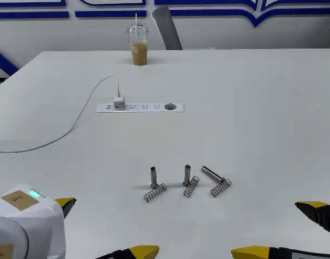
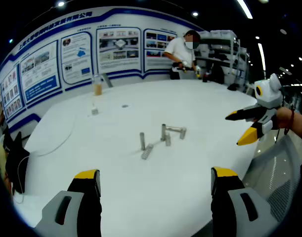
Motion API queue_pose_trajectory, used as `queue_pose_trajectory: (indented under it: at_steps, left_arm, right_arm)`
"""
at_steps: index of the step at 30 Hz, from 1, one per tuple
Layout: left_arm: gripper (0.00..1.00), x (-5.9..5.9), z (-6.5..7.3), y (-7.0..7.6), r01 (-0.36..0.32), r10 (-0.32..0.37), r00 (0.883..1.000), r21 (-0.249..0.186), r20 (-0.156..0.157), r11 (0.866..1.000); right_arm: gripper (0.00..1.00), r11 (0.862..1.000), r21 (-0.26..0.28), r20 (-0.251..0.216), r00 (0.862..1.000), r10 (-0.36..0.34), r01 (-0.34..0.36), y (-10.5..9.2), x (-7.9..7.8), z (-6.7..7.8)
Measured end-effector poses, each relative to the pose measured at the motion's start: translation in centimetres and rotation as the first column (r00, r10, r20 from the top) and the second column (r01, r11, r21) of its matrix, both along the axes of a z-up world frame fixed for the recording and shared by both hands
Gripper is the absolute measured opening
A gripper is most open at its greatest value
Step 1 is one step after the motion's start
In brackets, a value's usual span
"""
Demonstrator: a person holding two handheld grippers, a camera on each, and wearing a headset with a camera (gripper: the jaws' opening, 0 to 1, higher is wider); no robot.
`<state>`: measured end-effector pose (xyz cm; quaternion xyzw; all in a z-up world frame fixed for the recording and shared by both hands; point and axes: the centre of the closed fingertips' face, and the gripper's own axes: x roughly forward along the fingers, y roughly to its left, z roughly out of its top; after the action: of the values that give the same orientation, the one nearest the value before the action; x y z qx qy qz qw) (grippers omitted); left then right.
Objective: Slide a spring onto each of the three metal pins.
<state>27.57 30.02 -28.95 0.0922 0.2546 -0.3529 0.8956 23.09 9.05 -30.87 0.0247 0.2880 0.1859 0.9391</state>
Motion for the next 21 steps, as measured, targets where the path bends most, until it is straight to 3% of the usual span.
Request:
queue_pose_trajectory:
  at_steps: [4, 21]
  left_arm:
    - [0.94, -0.07, -0.14, 0.10, -0.003, 0.003, 1.000, 0.004, -0.013, 1.000]
    - [0.93, -0.10, 0.18, 0.10, -0.007, 0.006, 1.000, -0.017, -0.012, 1.000]
  right_arm:
    - [0.99, 1.000, 0.000, 0.000, 1.000, -0.003, 0.003, -0.02, -0.05, -0.02]
    - [0.98, 1.000, -0.002, 0.000, 1.000, 0.001, -0.001, 0.12, -0.34, -0.10]
